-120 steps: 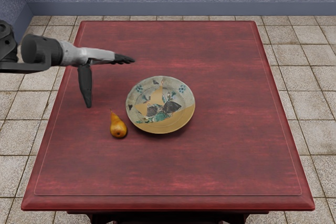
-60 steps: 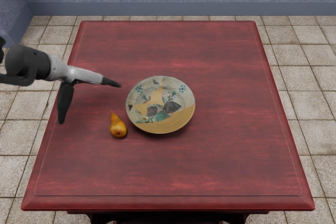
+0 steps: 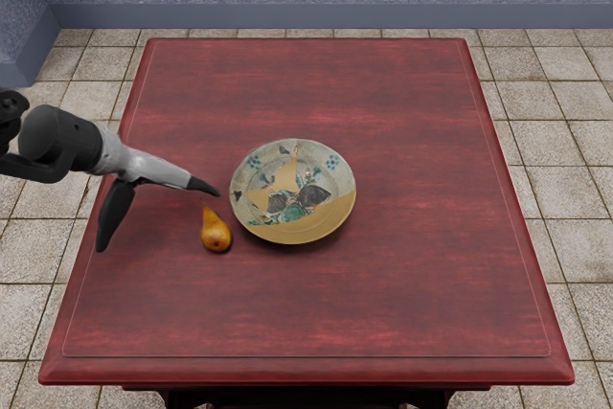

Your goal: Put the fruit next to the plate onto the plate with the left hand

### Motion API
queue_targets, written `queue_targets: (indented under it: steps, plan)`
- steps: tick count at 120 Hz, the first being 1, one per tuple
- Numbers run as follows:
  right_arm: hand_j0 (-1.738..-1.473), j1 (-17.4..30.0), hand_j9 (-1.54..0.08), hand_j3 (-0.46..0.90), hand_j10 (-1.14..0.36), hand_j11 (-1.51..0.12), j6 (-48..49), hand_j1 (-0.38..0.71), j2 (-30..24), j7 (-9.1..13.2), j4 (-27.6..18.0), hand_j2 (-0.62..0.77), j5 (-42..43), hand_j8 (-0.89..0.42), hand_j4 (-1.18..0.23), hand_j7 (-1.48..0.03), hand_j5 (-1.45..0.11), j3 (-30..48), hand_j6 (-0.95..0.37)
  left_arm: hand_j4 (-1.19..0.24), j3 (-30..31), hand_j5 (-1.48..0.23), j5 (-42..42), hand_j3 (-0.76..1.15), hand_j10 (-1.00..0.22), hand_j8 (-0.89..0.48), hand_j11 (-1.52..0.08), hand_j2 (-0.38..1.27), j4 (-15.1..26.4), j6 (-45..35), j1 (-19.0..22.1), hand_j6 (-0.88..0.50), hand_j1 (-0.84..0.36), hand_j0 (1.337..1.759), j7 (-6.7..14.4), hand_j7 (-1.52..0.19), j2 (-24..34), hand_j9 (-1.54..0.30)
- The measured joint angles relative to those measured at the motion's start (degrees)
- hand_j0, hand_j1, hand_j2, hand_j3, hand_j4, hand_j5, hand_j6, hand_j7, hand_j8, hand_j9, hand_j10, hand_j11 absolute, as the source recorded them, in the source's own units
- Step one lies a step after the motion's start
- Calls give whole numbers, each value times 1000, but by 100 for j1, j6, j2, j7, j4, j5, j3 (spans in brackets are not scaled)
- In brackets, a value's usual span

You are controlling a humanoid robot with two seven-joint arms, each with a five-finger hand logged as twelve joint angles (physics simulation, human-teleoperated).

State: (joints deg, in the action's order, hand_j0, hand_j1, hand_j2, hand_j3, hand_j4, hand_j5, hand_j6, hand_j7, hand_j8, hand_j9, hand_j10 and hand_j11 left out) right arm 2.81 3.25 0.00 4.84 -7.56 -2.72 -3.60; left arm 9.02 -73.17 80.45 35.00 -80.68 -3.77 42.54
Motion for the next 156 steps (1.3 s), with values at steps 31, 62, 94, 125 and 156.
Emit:
queue_targets:
  steps: [31,62,94,125,156]
  plan:
    - [-1658,0,-31,0,-24,-31,-1,-320,0,0,0,-5,0,-24,-24,-31,-31,0,-24,-3,52,0,-412,0,-2,-3,0,0,204,0,-123,-4,349,1658,-8,0,-5,0]
    - [-1658,0,-31,0,-24,-31,0,-320,0,0,0,-5,0,-24,-24,-31,-31,0,-24,-3,107,0,-713,0,-2,-3,0,0,450,0,-250,-4,349,1658,-9,0,-9,0]
    - [-1658,0,-31,0,-24,-31,0,-320,0,0,0,-5,0,-24,-24,-31,-31,0,-24,-3,174,0,-771,0,-2,-3,0,0,745,0,-378,-3,349,1658,-9,0,-17,0]
    - [-1658,0,-31,0,-24,-31,-1,-320,0,0,0,-5,0,-24,-24,-31,-31,0,-24,-2,179,0,-660,0,-2,-3,0,0,959,0,-405,-3,349,1658,-9,0,-9,0]
    - [-1658,0,-31,0,-24,-31,0,-320,0,0,0,-5,0,-24,-24,-31,-31,0,-24,-2,202,0,-583,0,-2,-3,0,0,1004,0,-387,-3,349,1658,-7,0,-41,0]
